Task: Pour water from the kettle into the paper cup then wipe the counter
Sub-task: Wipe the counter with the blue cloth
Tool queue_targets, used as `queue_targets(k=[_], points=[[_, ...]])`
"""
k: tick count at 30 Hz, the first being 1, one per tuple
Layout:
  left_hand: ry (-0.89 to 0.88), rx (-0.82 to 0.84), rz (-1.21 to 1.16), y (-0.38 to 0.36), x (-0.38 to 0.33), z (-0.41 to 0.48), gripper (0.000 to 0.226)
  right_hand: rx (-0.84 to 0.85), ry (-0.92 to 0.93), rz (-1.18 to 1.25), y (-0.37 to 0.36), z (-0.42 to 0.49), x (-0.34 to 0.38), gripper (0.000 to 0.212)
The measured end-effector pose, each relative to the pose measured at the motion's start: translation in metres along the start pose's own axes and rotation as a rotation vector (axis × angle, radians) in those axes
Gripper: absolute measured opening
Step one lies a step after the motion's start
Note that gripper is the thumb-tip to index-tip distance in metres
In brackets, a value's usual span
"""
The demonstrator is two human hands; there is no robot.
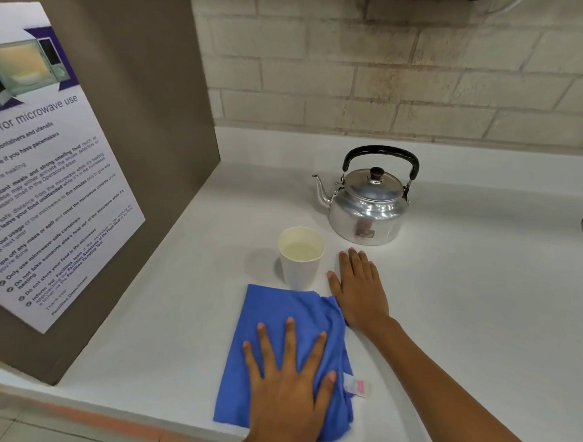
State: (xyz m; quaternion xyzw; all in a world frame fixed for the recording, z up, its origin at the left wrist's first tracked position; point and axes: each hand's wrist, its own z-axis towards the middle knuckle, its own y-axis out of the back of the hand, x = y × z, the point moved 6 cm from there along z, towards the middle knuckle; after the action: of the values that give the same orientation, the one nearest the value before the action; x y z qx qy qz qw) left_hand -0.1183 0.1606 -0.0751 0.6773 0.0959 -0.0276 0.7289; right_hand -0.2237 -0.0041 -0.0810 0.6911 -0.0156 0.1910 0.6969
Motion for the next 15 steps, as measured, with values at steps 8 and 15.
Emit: queue_targets(k=[8, 15], points=[[0.045, 0.031, 0.047, 0.017, 0.047, 0.005, 0.064, -0.017, 0.007, 0.030, 0.003, 0.000, 0.000, 0.057], [0.073, 0.077, 0.023, 0.005, 0.005, 0.004, 0.063, 0.010, 0.015, 0.011, 0.000, 0.002, 0.001, 0.057]])
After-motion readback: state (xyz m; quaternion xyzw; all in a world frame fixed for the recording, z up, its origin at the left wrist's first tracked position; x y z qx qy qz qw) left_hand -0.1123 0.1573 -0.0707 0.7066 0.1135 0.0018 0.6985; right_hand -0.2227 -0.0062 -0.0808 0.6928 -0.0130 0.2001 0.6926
